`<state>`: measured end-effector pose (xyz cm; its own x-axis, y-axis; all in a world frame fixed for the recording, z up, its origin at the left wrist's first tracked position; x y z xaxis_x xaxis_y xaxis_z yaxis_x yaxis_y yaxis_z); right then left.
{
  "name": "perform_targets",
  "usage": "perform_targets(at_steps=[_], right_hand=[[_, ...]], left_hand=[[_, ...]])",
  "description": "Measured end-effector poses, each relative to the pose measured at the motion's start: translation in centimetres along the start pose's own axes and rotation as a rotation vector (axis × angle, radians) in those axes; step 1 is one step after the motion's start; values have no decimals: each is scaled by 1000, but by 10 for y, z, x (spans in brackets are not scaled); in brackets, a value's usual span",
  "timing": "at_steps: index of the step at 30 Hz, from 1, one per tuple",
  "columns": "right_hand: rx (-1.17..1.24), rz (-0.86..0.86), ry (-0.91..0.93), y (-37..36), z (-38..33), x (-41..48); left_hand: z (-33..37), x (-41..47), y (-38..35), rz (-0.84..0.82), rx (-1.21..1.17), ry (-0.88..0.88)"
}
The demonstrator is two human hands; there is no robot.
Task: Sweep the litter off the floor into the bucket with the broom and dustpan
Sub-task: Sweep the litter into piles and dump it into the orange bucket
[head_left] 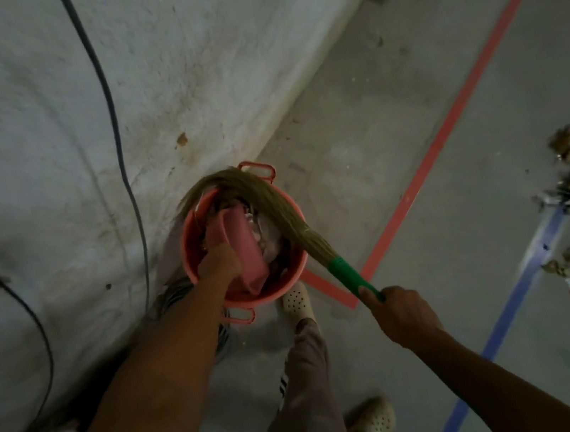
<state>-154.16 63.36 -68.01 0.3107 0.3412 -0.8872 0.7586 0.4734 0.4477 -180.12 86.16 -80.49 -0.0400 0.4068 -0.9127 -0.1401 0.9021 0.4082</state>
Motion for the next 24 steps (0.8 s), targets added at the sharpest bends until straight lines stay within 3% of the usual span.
perform_targets(at_steps=[4,11,13,18,24], right_hand=[[9,33,41,4,18,-42],[166,135,145,-17,108,-139],[257,177,163,-27,146,-165],[451,315,157,-40,249,-219],[708,425,43,-31,367,-276]], left_hand=[[-3,-83,-23,-29,-113,5],[-22,-199,-99,101,-746,-155],[-16,-235,-126,151,-830,-204],[44,-315,-186,232,-847,-398],[139,-394,-243,192,-717,-566]])
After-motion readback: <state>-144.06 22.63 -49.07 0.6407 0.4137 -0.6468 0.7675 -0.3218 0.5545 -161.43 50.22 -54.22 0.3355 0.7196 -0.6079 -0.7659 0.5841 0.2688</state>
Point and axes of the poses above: each hand's wrist, its own x-axis towards the middle knuckle, its own y-axis out of the back of the hand, z = x × y, the point moved 4 cm from there along x, towards the middle knuckle, and after that the axes turned 9 degrees about -z, right-handed, at the moved point
